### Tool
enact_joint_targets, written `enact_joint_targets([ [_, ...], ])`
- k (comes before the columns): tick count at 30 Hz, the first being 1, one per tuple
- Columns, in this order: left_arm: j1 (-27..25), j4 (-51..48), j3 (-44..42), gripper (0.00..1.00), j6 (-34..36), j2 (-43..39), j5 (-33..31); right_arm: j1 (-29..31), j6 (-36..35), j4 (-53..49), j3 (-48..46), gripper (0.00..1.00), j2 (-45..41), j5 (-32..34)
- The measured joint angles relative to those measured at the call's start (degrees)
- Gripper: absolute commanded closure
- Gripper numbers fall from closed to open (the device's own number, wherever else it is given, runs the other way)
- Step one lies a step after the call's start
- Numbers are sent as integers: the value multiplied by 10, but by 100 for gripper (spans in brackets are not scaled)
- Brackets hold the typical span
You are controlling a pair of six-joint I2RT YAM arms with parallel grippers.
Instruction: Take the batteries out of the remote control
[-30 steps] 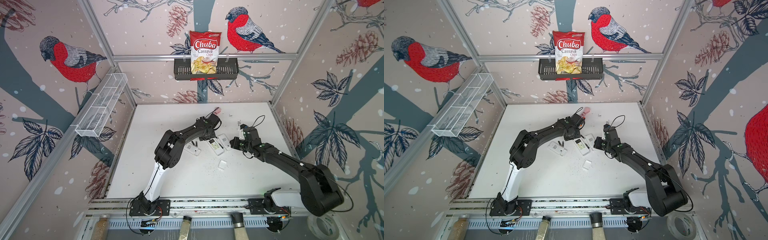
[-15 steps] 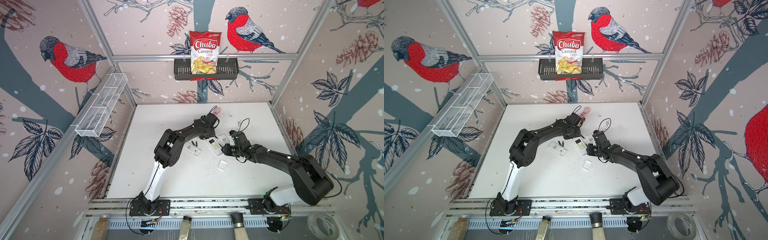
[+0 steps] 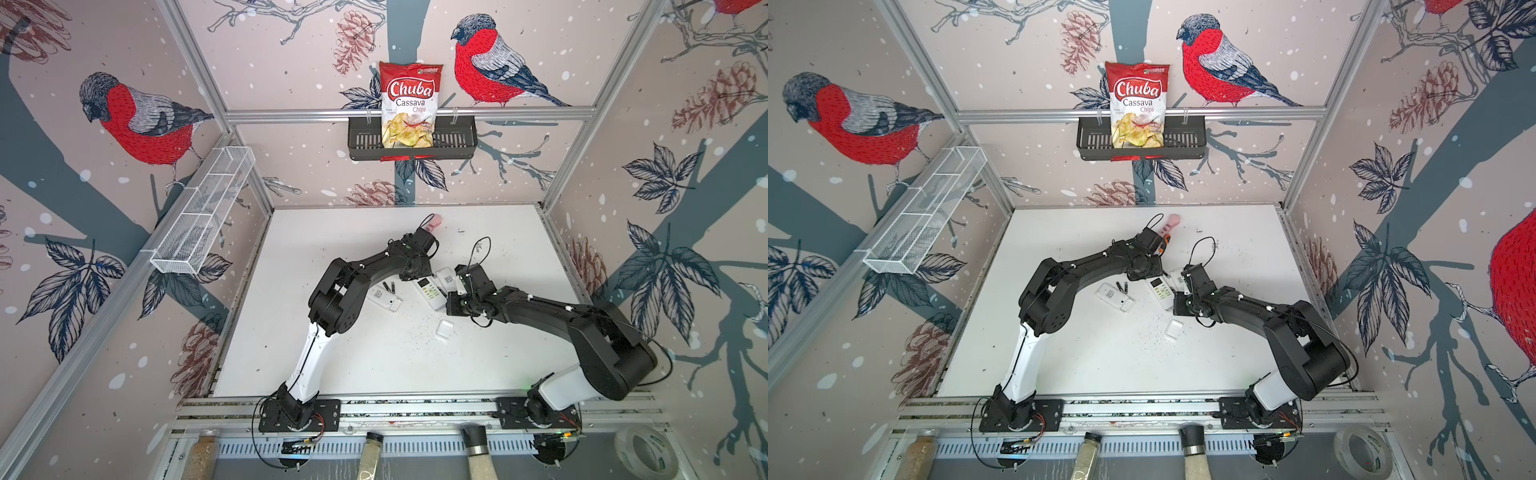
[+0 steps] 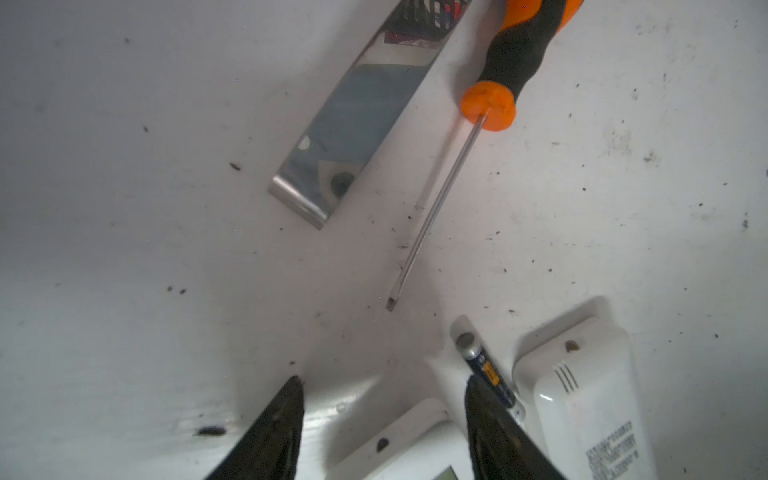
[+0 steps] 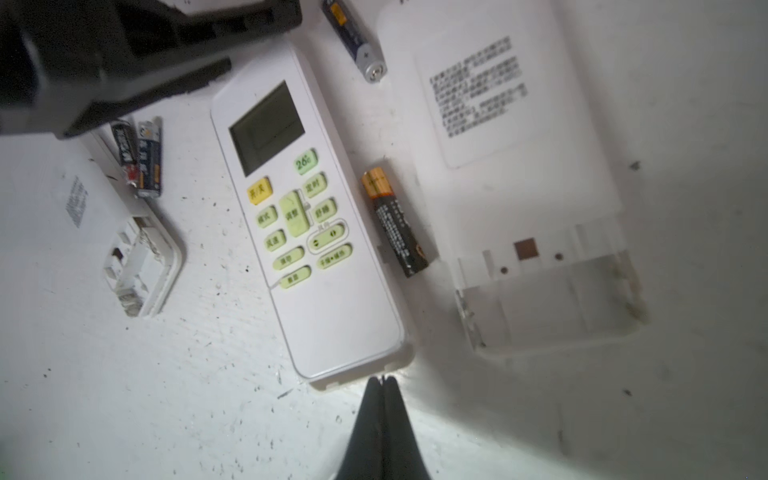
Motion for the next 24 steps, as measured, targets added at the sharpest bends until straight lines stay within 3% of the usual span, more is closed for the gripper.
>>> enact_joint_targets([
  [20,-2,35,-23,40,3,-9,12,7,-3,5,27,100,42,-7],
  [24,-2,14,-22,31,3,-22,6,6,-3,3,25,90,29,-7],
])
